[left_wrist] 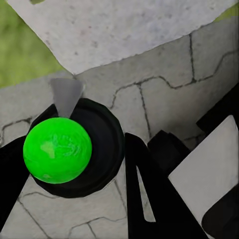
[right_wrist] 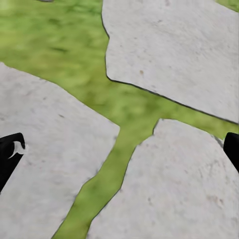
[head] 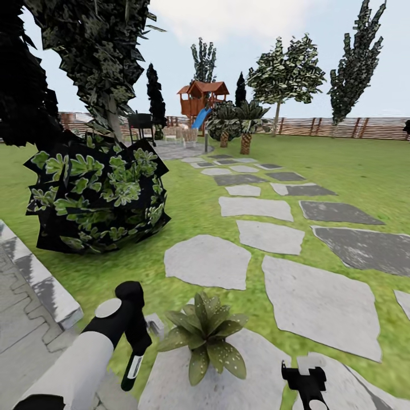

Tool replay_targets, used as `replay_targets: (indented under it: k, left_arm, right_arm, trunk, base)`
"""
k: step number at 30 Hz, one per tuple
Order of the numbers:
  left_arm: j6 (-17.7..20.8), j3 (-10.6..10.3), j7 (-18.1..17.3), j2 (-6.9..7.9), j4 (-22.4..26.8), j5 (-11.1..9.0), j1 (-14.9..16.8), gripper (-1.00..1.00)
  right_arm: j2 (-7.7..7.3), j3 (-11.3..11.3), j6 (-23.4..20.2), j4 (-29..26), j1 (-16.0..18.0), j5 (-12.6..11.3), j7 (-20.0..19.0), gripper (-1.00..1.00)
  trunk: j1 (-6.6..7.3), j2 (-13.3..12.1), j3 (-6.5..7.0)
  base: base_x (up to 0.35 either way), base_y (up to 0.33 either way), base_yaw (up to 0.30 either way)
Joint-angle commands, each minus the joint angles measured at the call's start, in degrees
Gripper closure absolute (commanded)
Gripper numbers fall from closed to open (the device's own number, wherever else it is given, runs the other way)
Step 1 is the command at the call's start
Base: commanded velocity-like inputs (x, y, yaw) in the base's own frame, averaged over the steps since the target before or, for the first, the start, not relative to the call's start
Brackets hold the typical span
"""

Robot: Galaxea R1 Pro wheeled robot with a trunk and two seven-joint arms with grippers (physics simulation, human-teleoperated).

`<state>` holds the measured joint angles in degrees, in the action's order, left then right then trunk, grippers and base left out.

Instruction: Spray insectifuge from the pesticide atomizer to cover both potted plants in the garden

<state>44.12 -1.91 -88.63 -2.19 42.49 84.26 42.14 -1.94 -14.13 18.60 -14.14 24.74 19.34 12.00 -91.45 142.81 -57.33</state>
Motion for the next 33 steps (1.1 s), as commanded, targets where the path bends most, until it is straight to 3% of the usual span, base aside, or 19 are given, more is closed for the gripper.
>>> replay_targets:
  k: [1, 6, 10, 16, 17, 24, 33]
  left_arm:
    - [0.61, -0.09, -0.61, -0.91, 0.05, 1.0, 0.28, 1.0]
    - [0.61, -0.11, -0.7, -2.29, 0.09, 4.0, 0.66, 1.0]
    - [1.47, -0.16, -1.37, -2.44, -0.08, 6.08, 3.68, 1.0]
    - [2.25, -1.39, -1.37, -3.84, 0.04, 16.23, 4.44, 1.0]
    - [2.27, -1.39, -1.37, -3.95, 0.04, 16.93, 4.49, 1.0]
    - [2.35, -1.35, -1.37, -3.95, -0.19, 17.68, 4.33, 1.0]
    - [2.79, -1.28, -1.37, -3.79, -0.19, 17.61, 3.75, 1.0]
  right_arm:
    - [0.01, -0.37, 0.21, 0.08, 0.05, 0.61, 0.13, -1.0]
    - [0.0, -0.37, 0.21, 0.07, 0.05, 0.61, 0.13, -1.0]
    - [0.0, -0.37, 0.21, 0.01, 0.05, 0.61, 0.13, -1.0]
    - [0.0, -0.29, 0.21, 0.16, 0.05, 0.69, 0.13, -1.0]
    - [0.0, -0.3, 0.21, 0.16, 0.05, 0.69, 0.13, -1.0]
    - [0.0, -0.37, 0.21, 0.16, 0.05, 0.62, 0.13, -1.0]
    - [0.0, -0.37, 0.21, 0.13, 0.05, 0.61, 0.13, -1.0]
  trunk:
    - [0.0, 0.02, -0.06]
    - [0.0, 0.02, -0.06]
    - [0.0, 0.02, -0.06]
    - [0.0, 0.02, -0.06]
    - [0.0, 0.02, -0.06]
    - [0.0, 0.02, -0.06]
    - [0.0, 0.02, -0.06]
  base:
    - [0.227, -0.023, 0.006]
    - [0.27, -0.157, 0.056]
    - [0.045, -0.297, 0.173]
    - [0.002, -0.316, 0.01]
    - [0.0, -0.316, 0.0]
    - [0.0, -0.317, 0.032]
    - [0.0, -0.317, 0.26]
